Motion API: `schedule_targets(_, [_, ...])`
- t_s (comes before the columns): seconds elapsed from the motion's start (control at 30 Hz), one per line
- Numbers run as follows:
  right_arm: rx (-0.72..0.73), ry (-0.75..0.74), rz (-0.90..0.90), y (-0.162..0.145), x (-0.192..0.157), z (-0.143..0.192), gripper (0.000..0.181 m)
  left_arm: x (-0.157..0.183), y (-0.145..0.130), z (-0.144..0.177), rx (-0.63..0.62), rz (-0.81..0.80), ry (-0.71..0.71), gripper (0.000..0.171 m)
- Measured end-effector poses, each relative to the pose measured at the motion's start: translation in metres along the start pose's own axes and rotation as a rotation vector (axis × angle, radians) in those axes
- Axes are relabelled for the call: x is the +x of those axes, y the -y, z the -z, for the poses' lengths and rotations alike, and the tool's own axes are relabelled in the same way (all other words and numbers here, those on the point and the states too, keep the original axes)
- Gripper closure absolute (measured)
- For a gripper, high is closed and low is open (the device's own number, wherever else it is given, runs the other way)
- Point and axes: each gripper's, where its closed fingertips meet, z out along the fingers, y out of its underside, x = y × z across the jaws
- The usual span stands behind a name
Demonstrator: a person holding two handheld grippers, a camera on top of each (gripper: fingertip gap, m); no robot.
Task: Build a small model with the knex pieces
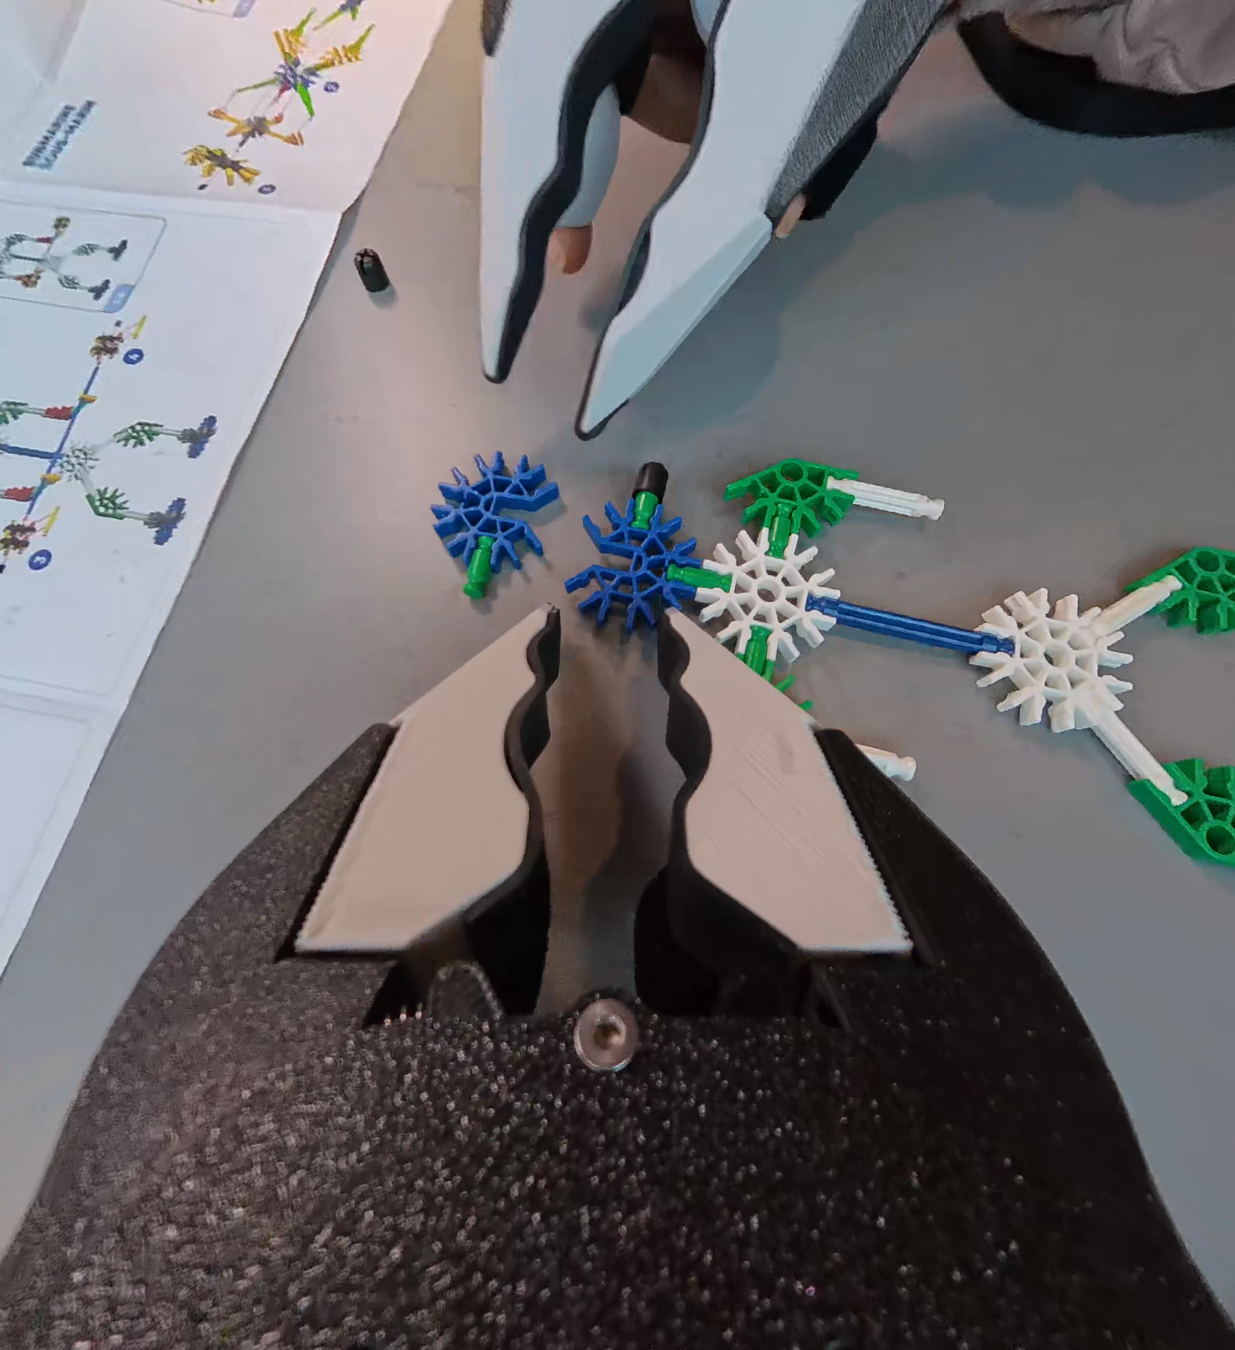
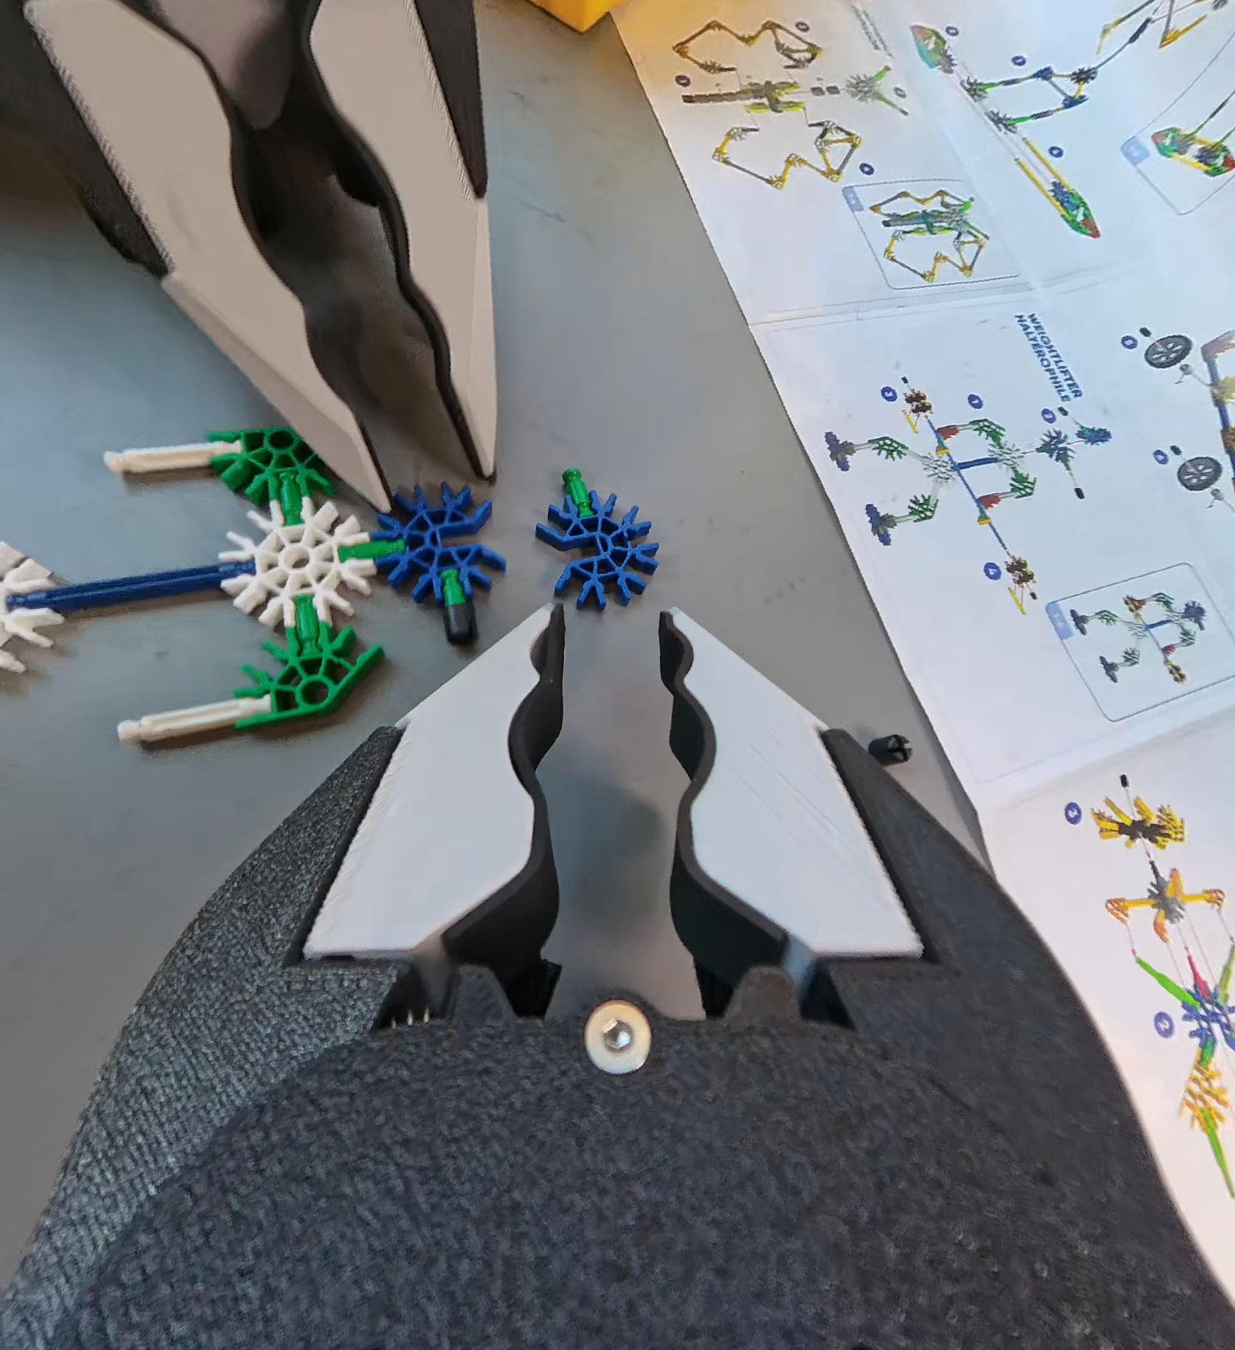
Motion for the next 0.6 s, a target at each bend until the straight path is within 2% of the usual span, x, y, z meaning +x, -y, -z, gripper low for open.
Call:
schedule_targets(0.07, [0.020,-0.018,-0.021,0.005,0.007,-0.002,0.157,0.005,0.004,-0.005,-0.001,-0.001,0.000,0.153])
schedule_targets(0.23, [0.076,-0.043,-0.062,0.014,0.026,-0.002,0.157,0.006,0.010,-0.016,-0.018,0.077,0.027,0.154])
schedule_targets(0.4, [-0.035,0.141,-0.014,0.004,0.007,-0.021,0.149,0.006,0.012,-0.012,0.006,0.139,-0.006,0.148])
schedule_targets(0.6, [-0.076,0.305,0.000,0.019,-0.003,-0.038,0.144,0.001,0.008,0.007,0.060,0.194,0.004,0.148])
